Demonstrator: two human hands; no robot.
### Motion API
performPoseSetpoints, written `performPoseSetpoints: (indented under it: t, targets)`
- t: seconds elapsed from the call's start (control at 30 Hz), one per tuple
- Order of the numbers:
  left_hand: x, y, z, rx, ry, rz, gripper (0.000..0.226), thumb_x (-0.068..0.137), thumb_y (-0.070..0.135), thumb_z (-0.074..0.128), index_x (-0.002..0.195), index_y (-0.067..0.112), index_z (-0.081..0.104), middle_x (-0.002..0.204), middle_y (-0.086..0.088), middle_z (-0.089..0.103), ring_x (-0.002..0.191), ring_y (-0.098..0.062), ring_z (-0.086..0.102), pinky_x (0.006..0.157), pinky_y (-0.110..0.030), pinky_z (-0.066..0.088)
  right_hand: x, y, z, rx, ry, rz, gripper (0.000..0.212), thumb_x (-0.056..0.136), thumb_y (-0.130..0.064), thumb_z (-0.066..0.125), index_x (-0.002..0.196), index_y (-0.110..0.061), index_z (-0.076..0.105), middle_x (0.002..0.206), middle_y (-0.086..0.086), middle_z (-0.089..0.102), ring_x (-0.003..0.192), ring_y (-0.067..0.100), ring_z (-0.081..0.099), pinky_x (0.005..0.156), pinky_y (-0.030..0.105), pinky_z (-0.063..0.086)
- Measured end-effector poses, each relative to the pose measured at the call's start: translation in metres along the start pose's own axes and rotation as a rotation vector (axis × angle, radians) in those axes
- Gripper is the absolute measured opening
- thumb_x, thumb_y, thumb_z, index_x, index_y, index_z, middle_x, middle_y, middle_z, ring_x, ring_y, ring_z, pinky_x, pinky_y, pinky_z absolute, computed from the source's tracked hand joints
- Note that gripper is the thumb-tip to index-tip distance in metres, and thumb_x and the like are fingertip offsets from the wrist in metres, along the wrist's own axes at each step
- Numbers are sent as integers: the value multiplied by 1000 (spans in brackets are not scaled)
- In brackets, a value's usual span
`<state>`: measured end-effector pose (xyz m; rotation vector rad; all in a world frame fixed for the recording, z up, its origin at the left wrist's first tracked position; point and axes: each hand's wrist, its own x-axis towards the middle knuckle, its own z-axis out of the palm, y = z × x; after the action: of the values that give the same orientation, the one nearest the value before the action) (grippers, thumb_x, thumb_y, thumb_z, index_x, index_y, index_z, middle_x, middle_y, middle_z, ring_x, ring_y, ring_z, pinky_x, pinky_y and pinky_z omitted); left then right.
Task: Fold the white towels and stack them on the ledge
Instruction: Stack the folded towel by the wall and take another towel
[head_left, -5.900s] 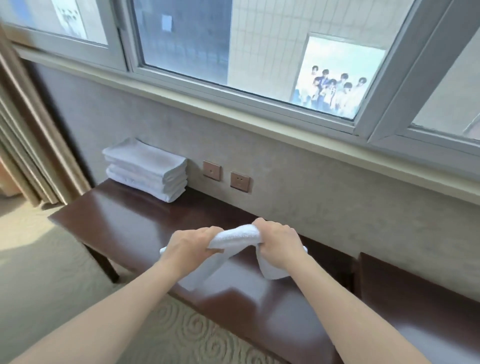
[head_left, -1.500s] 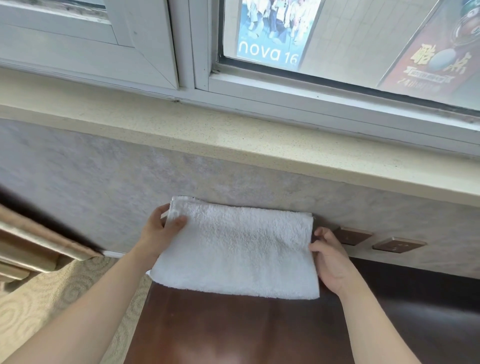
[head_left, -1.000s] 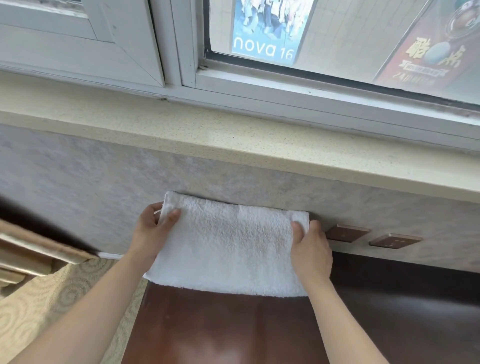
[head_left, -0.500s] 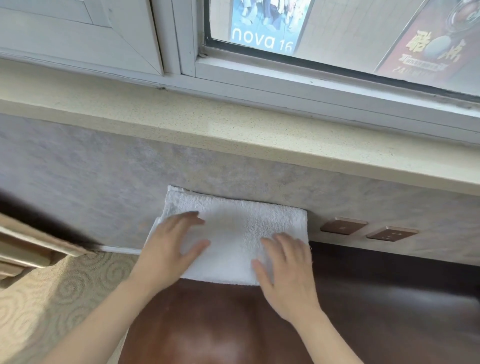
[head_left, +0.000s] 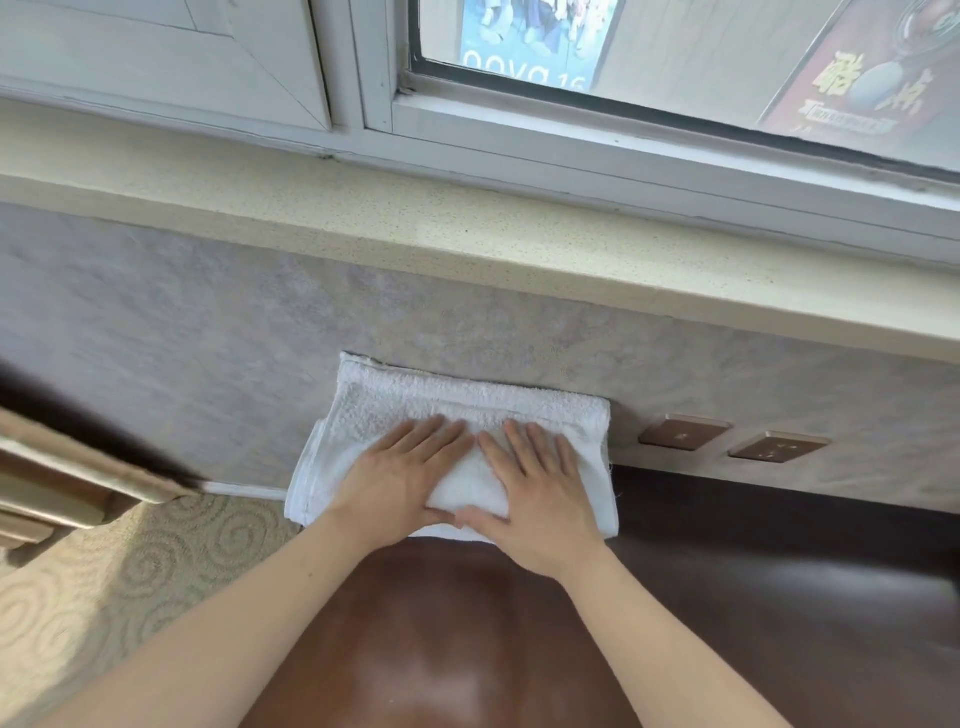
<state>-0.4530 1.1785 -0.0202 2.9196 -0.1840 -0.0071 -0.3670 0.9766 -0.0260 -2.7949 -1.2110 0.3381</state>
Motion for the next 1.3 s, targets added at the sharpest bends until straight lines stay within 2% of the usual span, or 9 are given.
performPoseSetpoints:
  t: [0.1,0.27,0.43,0.6,0.77,0.93,1.03,1.13,1.3]
  targets:
    - [-12,-2,6,3,45,-1,95,78,65,70,154,20,36,161,1,31,148,-23,30,118,-45,33,-11,8,2,-88,9,-90,96,85,-73,45,159,-35,-2,166,1,-11,155,28,-5,123,51,-7]
    - [-3,-7,-4,-108,-180,-83,96,79,92,21,156,41,-7,161,18,-18,149,-4,-23,123,-31,-10,4,5,-16,144,-215,-39,113,77,-76,57,157,-38,-13,162,-7,-27,147,18,-32,119,48,-20]
    - [31,26,3,-113,-81,-139,60,102,50,6,159,30,2,166,7,-6,151,-11,-16,123,-29,-11,12,-2,-27,562,106,89,73,88,-60,29,154,-27,30,167,-7,10,152,7,-11,122,39,-15]
    - [46,30,16,-41,-125,-226,58,103,49,7,159,35,-1,165,12,-7,151,-8,-14,122,-33,-11,16,11,-1,113,48,133,72,95,-63,-2,160,-30,0,166,-11,-15,149,8,-25,120,37,-20]
    - [20,-5,8,-24,-103,-331,61,100,55,2,158,37,-2,164,20,-7,147,-1,-18,122,-32,-12,10,33,5,83,70,210,72,95,-64,-4,159,-30,-5,164,-16,-16,147,4,-27,120,36,-20]
    - [2,-8,-1,-8,-32,-428,75,94,57,-4,160,26,12,166,10,-1,152,-11,-9,124,-34,-8,-8,41,-5,34,56,529,76,99,-57,11,160,-12,1,168,5,-4,154,29,-2,124,49,-4]
    - [20,13,-4,-19,49,-245,64,102,48,10,158,21,27,166,2,8,154,-17,-2,125,-34,-1,6,16,-17,22,268,315,70,101,-49,28,157,-6,24,166,12,16,155,29,2,125,49,-1]
    - [34,16,5,7,-50,-191,62,101,58,4,158,37,1,165,13,-8,151,-11,-18,124,-37,-6,26,-2,-12,108,180,73,63,103,-47,17,160,-20,14,168,0,2,154,16,-10,125,42,-6]
    - [16,-18,14,-15,-98,-370,71,93,73,-1,157,42,-4,161,26,-11,148,-1,-20,123,-37,-11,22,17,4,98,61,174,66,99,-60,5,160,-33,-2,164,-20,-15,148,3,-24,122,38,-15]
